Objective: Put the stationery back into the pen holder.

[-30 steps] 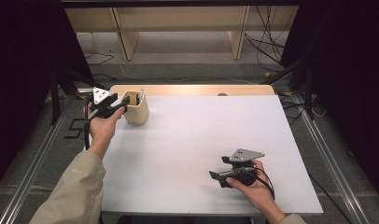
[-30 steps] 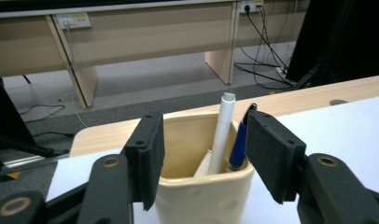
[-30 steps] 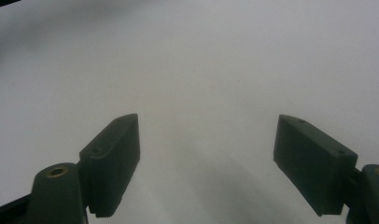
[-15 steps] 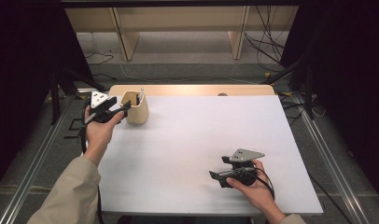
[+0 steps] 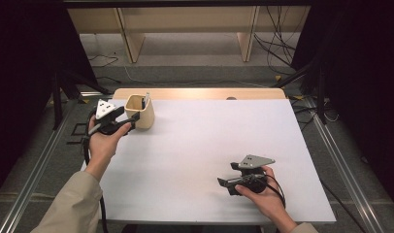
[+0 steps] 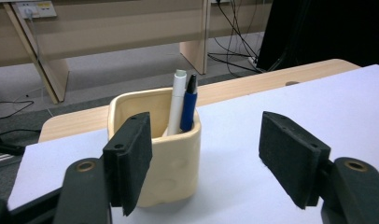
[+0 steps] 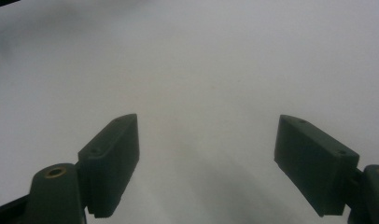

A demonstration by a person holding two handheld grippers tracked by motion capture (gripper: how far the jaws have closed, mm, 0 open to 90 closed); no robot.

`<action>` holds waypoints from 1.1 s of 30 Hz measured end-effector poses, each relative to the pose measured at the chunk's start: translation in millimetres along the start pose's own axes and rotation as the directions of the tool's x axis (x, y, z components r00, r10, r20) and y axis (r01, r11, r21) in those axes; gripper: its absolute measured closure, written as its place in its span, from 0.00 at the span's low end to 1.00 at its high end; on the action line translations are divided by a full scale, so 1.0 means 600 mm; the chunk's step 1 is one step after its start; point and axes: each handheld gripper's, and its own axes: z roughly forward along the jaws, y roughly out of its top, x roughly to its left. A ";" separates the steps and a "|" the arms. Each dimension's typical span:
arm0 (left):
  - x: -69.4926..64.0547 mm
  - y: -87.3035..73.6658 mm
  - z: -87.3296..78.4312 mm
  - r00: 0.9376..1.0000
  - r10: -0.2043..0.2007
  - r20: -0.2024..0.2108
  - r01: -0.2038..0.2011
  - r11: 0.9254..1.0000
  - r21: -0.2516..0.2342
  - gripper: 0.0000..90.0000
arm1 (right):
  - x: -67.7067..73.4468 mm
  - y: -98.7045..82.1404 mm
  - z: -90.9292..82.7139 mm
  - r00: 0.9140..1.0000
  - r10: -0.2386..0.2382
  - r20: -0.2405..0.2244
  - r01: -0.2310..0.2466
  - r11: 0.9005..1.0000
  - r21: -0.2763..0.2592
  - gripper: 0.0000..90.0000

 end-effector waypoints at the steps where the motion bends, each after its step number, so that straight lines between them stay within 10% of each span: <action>1: -0.002 -0.001 -0.001 1.000 0.003 0.005 -0.003 1.000 0.005 0.37 | 0.000 0.000 0.000 1.000 -0.001 0.000 0.001 1.000 -0.001 0.26; 33: -0.082 -0.048 -0.029 0.983 0.079 0.167 -0.091 0.994 0.060 0.26 | 0.000 0.000 0.000 1.000 -0.002 0.000 0.002 1.000 -0.002 0.25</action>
